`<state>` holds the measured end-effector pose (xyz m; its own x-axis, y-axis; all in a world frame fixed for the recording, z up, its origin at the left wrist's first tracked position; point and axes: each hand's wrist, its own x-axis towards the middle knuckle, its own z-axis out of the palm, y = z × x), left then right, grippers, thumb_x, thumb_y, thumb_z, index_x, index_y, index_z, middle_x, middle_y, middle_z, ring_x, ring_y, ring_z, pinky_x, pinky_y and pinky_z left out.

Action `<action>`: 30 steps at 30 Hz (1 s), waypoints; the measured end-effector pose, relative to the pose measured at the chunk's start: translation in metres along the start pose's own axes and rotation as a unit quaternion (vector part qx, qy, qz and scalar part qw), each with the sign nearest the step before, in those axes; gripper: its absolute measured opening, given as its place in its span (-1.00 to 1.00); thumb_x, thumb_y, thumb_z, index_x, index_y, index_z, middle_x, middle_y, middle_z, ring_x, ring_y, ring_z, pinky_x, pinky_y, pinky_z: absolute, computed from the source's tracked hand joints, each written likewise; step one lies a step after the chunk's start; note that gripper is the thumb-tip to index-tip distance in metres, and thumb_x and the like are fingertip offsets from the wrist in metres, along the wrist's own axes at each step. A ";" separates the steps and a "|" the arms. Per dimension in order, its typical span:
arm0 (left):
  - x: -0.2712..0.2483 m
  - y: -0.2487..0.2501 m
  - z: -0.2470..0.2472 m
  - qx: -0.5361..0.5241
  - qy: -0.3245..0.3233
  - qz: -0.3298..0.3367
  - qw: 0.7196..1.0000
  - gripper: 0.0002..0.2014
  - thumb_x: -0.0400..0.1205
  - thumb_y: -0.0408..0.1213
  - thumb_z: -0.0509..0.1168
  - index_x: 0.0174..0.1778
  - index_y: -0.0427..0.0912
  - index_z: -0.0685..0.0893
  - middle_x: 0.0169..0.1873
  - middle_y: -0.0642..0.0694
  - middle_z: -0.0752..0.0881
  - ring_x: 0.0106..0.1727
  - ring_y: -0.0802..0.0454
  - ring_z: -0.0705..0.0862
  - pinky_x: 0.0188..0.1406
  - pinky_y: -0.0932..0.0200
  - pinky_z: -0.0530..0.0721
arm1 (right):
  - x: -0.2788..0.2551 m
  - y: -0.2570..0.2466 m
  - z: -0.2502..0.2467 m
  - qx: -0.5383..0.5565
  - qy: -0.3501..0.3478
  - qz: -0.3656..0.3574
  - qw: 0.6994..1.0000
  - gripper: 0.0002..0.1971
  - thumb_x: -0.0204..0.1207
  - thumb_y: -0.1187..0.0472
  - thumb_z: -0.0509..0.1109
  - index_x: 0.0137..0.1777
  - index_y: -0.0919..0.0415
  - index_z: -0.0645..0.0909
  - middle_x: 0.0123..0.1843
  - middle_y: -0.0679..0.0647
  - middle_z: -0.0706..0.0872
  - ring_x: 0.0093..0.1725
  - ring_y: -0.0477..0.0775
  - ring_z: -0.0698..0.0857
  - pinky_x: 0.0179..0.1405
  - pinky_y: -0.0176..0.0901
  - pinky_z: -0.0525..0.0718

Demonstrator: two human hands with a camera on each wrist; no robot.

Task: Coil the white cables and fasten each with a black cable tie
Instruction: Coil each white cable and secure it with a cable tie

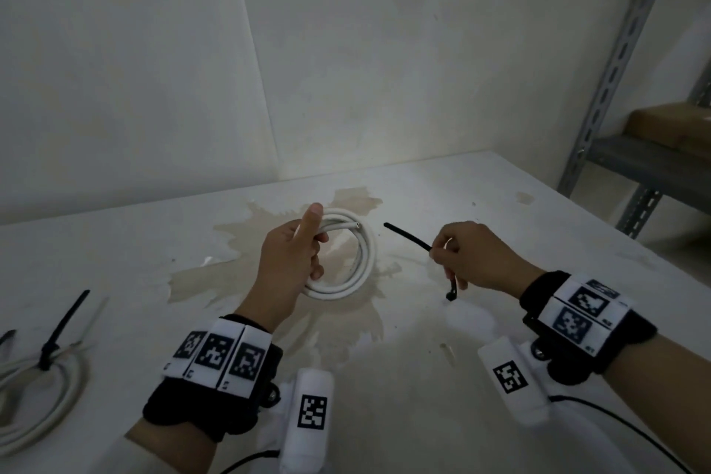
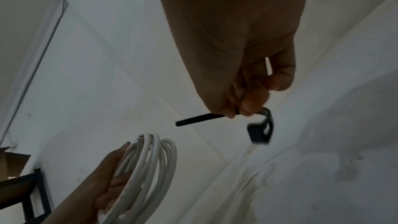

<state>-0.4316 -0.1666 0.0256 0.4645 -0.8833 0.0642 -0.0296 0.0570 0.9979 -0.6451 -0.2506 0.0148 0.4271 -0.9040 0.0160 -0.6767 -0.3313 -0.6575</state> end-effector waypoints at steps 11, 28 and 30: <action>0.002 0.001 -0.048 0.018 0.051 0.012 0.998 -0.56 0.64 -0.04 0.21 -0.45 -0.27 0.56 -0.78 0.09 0.34 -0.73 0.19 0.29 -0.70 0.29 0.38 | 0.003 -0.076 0.020 0.297 0.094 -0.096 0.946 -0.77 0.44 0.48 0.41 -0.14 0.13 0.52 -0.42 0.10 0.62 -0.57 -0.06 0.62 -0.58 -0.32 0.58; 0.001 -0.002 -0.098 0.027 0.134 0.046 0.990 -0.56 0.66 -0.02 0.19 -0.45 -0.26 0.57 -0.81 0.09 0.39 -0.76 0.21 0.36 -0.49 0.15 0.40 | 0.000 -0.150 0.081 0.256 0.111 -0.197 0.940 -0.83 0.55 0.36 0.32 -0.19 0.08 0.50 -0.44 0.07 0.56 -0.55 0.09 0.68 -0.55 -0.23 0.68; 0.001 -0.002 -0.099 0.036 0.137 0.053 0.988 -0.55 0.66 -0.01 0.18 -0.44 -0.25 0.57 -0.81 0.09 0.39 -0.76 0.20 0.37 -0.49 0.15 0.42 | -0.001 -0.153 0.090 0.224 0.110 -0.198 0.948 -0.78 0.54 0.37 0.30 -0.28 0.09 0.44 -0.48 0.06 0.53 -0.54 0.18 0.66 -0.54 -0.13 0.70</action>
<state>-0.3440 -0.1214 0.0233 0.6780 -0.7136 0.1764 -0.1503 0.1003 0.9835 -0.4882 -0.1746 0.0480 0.4256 -0.7834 0.4529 -0.1462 -0.5535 -0.8199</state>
